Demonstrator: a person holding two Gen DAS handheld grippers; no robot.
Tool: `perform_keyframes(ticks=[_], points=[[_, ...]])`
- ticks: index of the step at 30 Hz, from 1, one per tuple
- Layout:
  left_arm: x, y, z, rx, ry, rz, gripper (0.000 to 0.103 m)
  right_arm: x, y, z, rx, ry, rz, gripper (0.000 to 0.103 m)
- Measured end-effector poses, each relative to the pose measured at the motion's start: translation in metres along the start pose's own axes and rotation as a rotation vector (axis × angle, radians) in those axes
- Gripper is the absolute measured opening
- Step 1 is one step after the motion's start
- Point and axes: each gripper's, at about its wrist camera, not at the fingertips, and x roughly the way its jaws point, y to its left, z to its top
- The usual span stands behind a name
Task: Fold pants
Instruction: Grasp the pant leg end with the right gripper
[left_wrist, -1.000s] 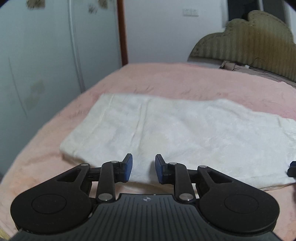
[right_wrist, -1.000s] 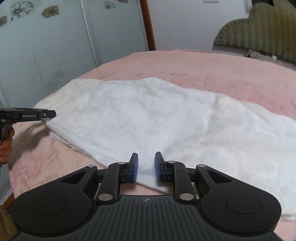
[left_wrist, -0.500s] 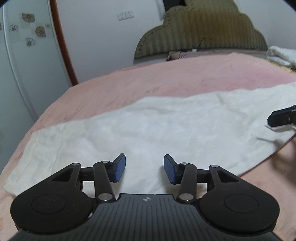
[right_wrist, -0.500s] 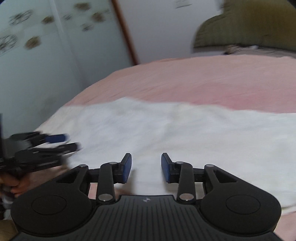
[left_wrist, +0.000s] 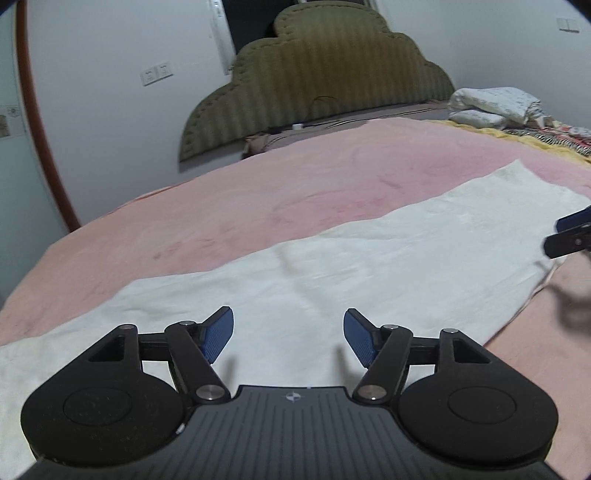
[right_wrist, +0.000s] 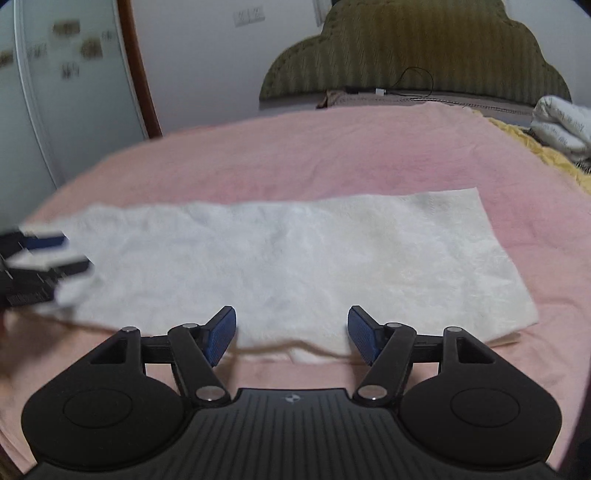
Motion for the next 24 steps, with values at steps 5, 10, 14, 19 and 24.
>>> perform_keyframes(ticks=[5, 10, 14, 19, 24], points=[[0.017, -0.026, -0.014, 0.073, 0.028, -0.037, 0.070, -0.001, -0.005, -0.011, -0.030, 0.045, 0.015, 0.077], [0.007, -0.029, -0.026, 0.077, -0.009, -0.017, 0.071, -0.038, -0.064, -0.019, 0.314, -0.069, 0.053, 0.077], [0.008, -0.026, -0.027, 0.057, -0.003, -0.009, 0.079, -0.037, -0.097, -0.039, 0.461, -0.047, 0.057, 0.078], [0.014, -0.016, -0.025, -0.001, 0.028, -0.008, 0.090, -0.027, -0.115, -0.044, 0.584, -0.156, 0.116, 0.076], [0.019, -0.009, -0.025, -0.049, 0.052, -0.015, 0.096, -0.013, -0.138, -0.042, 0.740, -0.285, 0.044, 0.057]])
